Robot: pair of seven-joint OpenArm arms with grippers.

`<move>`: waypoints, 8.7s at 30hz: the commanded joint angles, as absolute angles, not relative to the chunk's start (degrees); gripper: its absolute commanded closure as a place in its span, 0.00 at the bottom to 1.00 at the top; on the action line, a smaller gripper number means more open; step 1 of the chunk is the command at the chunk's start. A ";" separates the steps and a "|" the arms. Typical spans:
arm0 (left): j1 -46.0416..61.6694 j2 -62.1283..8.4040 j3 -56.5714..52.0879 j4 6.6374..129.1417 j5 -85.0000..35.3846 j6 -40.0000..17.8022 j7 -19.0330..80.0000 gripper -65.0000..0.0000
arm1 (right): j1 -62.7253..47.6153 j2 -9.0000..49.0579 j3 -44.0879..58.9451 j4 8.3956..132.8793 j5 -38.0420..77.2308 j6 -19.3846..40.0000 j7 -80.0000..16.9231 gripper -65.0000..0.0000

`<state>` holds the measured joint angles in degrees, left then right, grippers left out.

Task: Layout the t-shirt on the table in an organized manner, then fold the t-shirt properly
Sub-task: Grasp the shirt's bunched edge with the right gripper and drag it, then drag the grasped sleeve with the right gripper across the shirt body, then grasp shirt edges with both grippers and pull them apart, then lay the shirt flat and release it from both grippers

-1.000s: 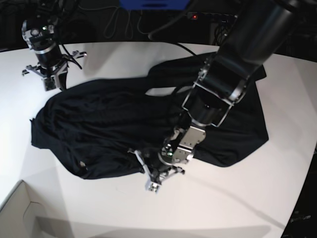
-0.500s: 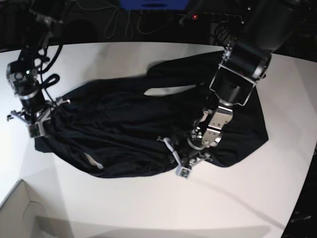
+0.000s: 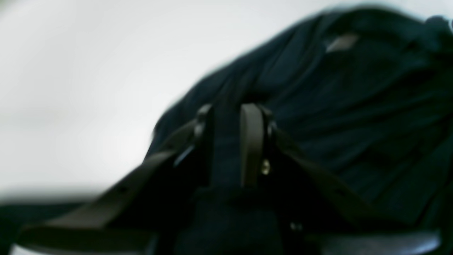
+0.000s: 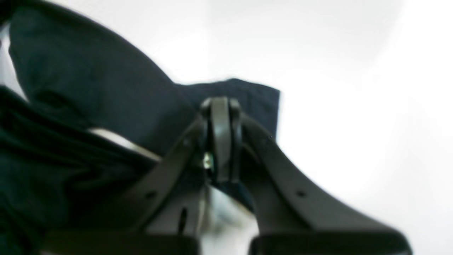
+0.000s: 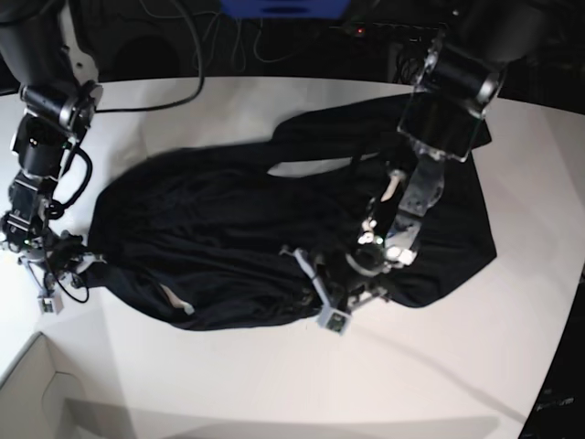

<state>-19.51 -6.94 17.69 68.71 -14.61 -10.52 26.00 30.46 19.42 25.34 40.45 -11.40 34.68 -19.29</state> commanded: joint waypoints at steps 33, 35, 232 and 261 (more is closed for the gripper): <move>26.42 -8.75 -34.07 110.64 -15.16 -23.69 30.55 0.80 | 42.77 -0.31 -11.47 38.64 -10.24 26.24 7.08 1.00; 25.19 -8.66 -34.07 110.64 -15.16 -24.92 30.55 0.80 | 39.60 1.27 -11.47 44.62 -10.24 26.24 4.70 1.00; -25.80 -0.75 -32.22 66.51 10.51 -25.63 37.32 0.80 | 0.04 8.13 9.36 87.87 -10.15 26.68 -18.24 1.00; -9.45 -2.42 -31.25 68.79 10.51 -25.54 30.11 0.79 | 28.97 9.10 1.01 47.43 -10.33 26.68 -16.84 1.00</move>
<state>-8.54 -1.78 -31.14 68.42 8.54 -26.63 27.99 27.66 8.45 0.73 46.46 -10.15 26.98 -16.23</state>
